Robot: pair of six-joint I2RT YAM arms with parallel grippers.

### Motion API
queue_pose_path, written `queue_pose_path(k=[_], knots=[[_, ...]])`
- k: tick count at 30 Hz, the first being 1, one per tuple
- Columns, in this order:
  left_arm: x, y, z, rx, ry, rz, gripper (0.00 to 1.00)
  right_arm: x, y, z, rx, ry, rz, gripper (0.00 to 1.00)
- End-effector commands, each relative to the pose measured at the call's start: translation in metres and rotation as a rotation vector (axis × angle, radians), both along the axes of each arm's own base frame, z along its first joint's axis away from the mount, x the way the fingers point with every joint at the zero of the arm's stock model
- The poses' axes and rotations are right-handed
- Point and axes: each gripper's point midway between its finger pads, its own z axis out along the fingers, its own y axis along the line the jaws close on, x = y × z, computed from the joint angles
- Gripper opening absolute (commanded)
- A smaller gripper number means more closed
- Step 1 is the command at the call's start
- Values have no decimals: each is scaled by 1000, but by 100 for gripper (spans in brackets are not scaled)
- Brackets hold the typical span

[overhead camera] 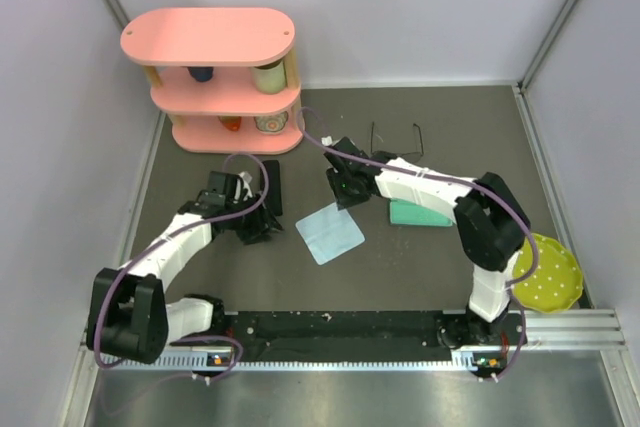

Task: Organize the sunglasses
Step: Pick up the glasses cleaning cloth from the center of the board.

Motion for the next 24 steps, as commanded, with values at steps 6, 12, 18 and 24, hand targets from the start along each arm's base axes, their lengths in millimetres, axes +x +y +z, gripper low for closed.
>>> queue_pose_path(k=[6,12,18,24], knots=[[28,-29,3,2,-129,51,50,53,11,-29,-9,-107,164,32],[37,-29,6,10,-150,60,50,51,17,-46,44,-92,180,32],[42,-30,2,24,-130,60,50,54,15,-58,18,-86,164,30],[49,-36,-1,37,-125,13,51,53,15,-59,7,-68,175,8]])
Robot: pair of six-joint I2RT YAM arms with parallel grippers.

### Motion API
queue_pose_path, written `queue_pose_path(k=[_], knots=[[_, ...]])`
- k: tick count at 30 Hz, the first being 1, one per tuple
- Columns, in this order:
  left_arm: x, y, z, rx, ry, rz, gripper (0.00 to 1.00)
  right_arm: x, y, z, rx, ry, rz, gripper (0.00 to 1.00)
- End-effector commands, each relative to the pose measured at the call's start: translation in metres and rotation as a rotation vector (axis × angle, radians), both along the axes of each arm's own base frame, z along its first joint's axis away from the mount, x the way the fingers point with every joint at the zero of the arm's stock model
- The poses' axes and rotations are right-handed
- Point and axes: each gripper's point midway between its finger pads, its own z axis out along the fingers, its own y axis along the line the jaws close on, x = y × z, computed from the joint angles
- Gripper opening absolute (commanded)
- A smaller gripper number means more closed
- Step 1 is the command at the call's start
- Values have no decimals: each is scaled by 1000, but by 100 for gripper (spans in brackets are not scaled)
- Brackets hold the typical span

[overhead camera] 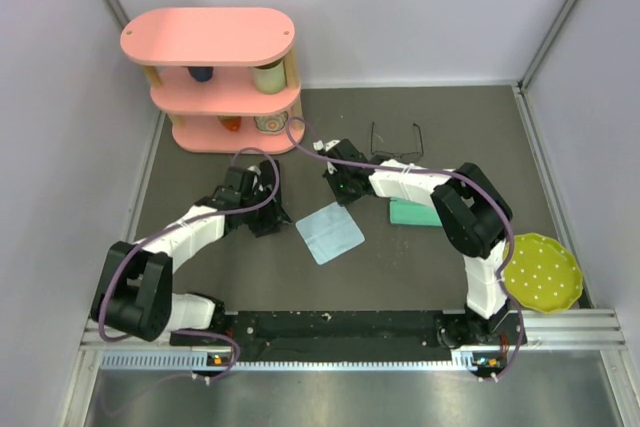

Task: Organize the sunglasses
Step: Pick up the glasses cleaning cloth from the center of the board.

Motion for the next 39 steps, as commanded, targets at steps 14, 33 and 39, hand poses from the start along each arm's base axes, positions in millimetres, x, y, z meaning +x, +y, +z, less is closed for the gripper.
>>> queue_pose_path(k=[14,33,39], knots=[[36,-22,4,21,-49,-84,52,5,0,24,72,-10,-80,0],[37,-7,3,94,-53,-39,52,-15,19,4,29,56,15,20],[37,-18,6,43,-72,-88,52,-8,8,0,-37,16,-56,0]])
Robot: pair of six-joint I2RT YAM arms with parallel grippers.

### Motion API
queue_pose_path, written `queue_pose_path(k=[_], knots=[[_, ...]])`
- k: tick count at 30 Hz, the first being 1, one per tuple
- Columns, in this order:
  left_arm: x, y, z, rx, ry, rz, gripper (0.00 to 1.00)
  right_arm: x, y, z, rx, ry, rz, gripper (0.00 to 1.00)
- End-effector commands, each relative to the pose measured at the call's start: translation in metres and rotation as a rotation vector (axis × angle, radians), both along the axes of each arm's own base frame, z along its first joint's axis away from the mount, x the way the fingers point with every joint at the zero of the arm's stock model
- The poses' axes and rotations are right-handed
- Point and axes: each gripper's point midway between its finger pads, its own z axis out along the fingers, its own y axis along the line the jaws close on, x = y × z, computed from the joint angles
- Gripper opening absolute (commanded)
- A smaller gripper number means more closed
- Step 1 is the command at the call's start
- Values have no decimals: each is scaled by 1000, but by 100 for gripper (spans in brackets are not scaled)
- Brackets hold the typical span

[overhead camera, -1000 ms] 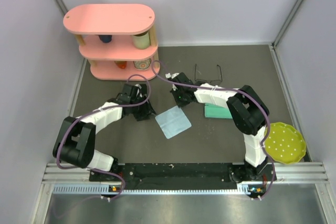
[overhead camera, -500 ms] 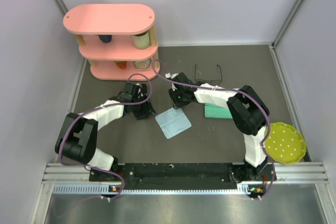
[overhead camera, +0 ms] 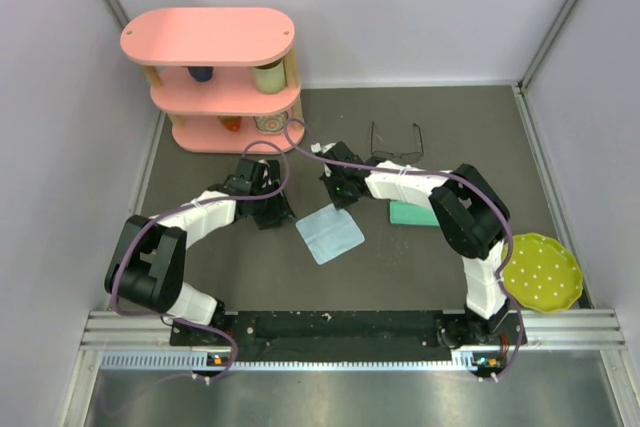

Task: Organize the sunglasses
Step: Pick up the glasses cleaning cloth from the center of the board.

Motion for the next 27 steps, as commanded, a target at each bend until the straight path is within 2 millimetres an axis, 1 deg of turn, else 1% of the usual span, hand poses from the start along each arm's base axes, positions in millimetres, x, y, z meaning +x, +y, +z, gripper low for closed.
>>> queue_pose_path(k=[1,4,5,7,9,10,11,12,13,14,15,16,17,18,21,24,27], knots=[[14,-15,22,-62,-86,-56,52,7,-3,2,-51,-32,-55,0],[14,-21,21,-86,-88,-84,52,15,-11,11,-67,-78,-119,0],[14,-24,21,-90,-88,-91,51,19,-19,12,-89,-101,-156,0],[18,-29,21,-98,-94,-100,51,22,-25,18,-83,-116,-210,0],[21,-35,19,-95,-95,-110,51,22,-31,19,-80,-116,-241,0],[24,-39,22,-97,-106,-117,51,21,-32,23,-72,-120,-255,0],[27,-40,22,-95,-110,-118,51,20,-36,21,-78,-120,-267,0],[30,-43,19,-91,-108,-118,51,20,-38,22,-79,-122,-281,0],[35,-46,23,-95,-119,-121,50,20,-41,21,-76,-119,-300,0],[38,-48,23,-90,-120,-119,50,18,-42,20,-80,-120,-309,0],[41,-47,18,-76,-112,-111,50,18,-43,19,-74,-113,-324,0],[46,-50,21,-76,-121,-110,49,18,-43,18,-72,-111,-331,0],[48,-50,20,-70,-117,-104,49,18,-44,17,-74,-108,-338,0],[49,-51,14,-57,-102,-99,47,17,-42,16,-67,-101,-343,0],[56,-53,10,-18,-78,-91,46,16,-39,14,-54,-84,-342,0],[54,-57,3,1,-45,-105,43,15,-37,13,-47,-76,-339,0],[45,-56,-4,18,-5,-121,43,14,-36,11,-39,-61,-341,0]])
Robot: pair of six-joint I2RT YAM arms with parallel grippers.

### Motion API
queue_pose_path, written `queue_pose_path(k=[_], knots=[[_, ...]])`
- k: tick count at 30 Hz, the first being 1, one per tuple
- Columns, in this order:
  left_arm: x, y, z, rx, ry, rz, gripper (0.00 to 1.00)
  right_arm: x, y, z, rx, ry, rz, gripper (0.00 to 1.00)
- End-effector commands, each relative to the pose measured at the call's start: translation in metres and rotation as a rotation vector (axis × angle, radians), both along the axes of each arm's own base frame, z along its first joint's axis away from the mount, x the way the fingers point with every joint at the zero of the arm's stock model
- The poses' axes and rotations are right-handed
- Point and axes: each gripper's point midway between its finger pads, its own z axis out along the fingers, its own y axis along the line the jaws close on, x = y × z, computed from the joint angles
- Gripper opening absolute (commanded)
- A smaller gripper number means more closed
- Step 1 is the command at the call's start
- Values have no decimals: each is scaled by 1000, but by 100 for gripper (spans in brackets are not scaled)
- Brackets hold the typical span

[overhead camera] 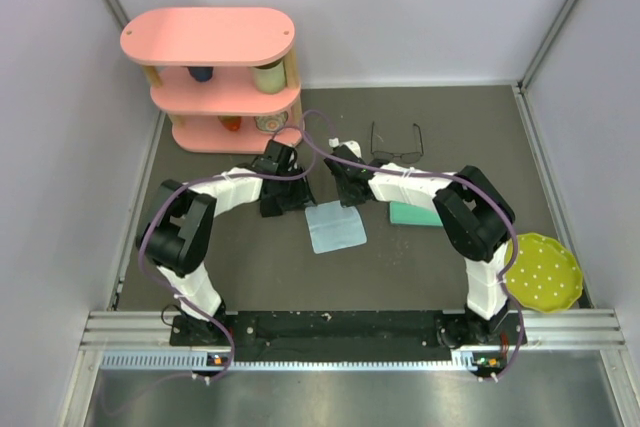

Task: Organize the sunglasses
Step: Pick up the glasses cleaning cloth from the center of the board.

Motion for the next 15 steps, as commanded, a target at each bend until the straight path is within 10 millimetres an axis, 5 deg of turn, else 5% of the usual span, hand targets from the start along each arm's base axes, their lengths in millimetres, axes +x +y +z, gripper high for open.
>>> queue_pose_path(k=[1,15], knots=[[-6,0,-4,45,31,-12,43,1,1,10,43,1,-27,0],[-15,-11,-20,59,55,-94,43,0,-1,3,55,31,-40,0]])
